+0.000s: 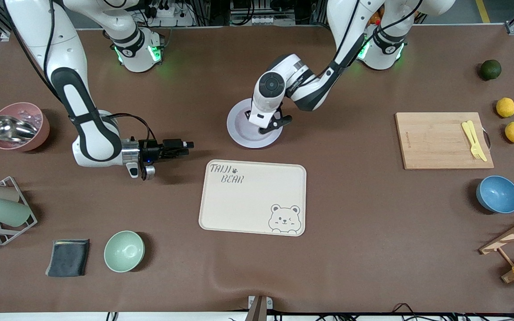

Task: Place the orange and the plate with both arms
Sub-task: 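Carry the orange over the white plate and lower it with the left gripper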

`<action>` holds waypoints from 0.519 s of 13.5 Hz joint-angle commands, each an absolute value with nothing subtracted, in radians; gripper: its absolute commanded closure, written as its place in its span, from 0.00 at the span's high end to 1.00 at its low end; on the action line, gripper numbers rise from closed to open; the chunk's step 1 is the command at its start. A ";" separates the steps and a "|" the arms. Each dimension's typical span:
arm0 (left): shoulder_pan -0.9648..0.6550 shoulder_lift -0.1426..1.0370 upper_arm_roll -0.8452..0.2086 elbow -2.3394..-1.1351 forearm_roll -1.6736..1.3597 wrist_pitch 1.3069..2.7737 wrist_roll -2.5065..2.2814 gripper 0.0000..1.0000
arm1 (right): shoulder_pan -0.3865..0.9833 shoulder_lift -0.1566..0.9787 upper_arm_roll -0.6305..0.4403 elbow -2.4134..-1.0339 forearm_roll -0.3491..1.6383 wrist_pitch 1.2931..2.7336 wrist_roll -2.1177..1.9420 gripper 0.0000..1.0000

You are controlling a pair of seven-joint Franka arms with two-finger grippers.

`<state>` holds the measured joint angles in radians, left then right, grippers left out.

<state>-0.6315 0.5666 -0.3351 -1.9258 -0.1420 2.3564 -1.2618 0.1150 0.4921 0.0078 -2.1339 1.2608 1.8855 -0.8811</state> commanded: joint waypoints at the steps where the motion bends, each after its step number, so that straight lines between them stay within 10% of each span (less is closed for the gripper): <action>1: -0.644 0.629 -0.327 -1.850 -0.086 2.356 -1.327 0.00 | 0.138 0.465 0.006 -2.169 1.308 1.910 -0.896 0.88; 3: -0.647 0.670 -0.325 -1.787 -0.066 2.356 -1.364 0.00 | 0.179 0.462 0.005 -2.184 1.360 1.940 -0.897 0.84; 6: -0.637 0.678 -0.322 -1.753 -0.031 2.353 -1.361 1.00 | 0.201 0.459 0.006 -2.191 1.365 1.963 -0.897 0.74; 7: -0.635 0.667 -0.322 -1.752 -0.025 2.347 -1.364 1.00 | 0.202 0.459 0.006 -2.192 1.365 1.962 -0.897 0.72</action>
